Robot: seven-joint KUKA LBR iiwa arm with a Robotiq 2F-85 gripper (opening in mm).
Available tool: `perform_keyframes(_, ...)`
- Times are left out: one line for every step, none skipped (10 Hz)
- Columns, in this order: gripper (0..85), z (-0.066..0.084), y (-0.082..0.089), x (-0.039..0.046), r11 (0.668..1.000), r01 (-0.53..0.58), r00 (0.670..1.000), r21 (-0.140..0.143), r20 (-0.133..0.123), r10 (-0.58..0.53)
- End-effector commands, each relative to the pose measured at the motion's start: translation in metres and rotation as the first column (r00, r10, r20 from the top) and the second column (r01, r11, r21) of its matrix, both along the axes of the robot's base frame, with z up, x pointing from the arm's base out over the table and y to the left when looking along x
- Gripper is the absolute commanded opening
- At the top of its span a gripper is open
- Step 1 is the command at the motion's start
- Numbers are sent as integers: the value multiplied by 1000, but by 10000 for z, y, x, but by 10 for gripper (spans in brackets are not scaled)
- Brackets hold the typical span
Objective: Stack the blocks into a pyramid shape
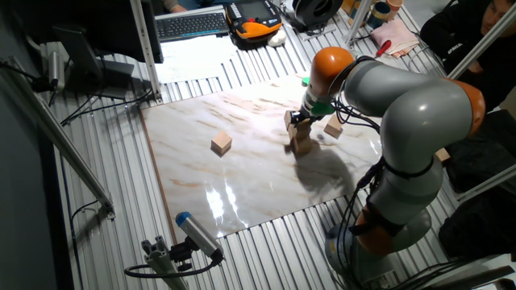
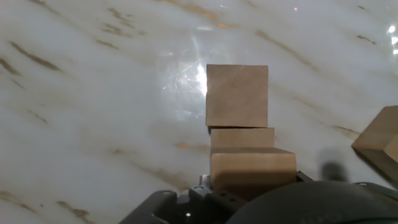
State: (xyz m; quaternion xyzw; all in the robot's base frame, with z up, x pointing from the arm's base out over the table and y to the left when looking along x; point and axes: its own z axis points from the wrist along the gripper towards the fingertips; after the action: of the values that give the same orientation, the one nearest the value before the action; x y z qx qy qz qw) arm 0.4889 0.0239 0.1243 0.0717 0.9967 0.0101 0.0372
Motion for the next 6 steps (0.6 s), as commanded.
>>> perform_keyframes(0,-14,-12,-3,1000,-1,1000,3,3,1)
perform_keyframes(0,-24,-16,-2,1000,0,1000,9,6,0)
perform_keyframes(0,-29,-11,-8,1000,4,1000,9,7,-4)
perform_keyframes(0,-32,5,-10,1000,12,1000,20,26,-13)
perform_keyframes(0,-34,14,-10,999,7,999,53,36,-9)
perform_keyframes(0,-40,24,-17,999,12,999,46,42,-14)
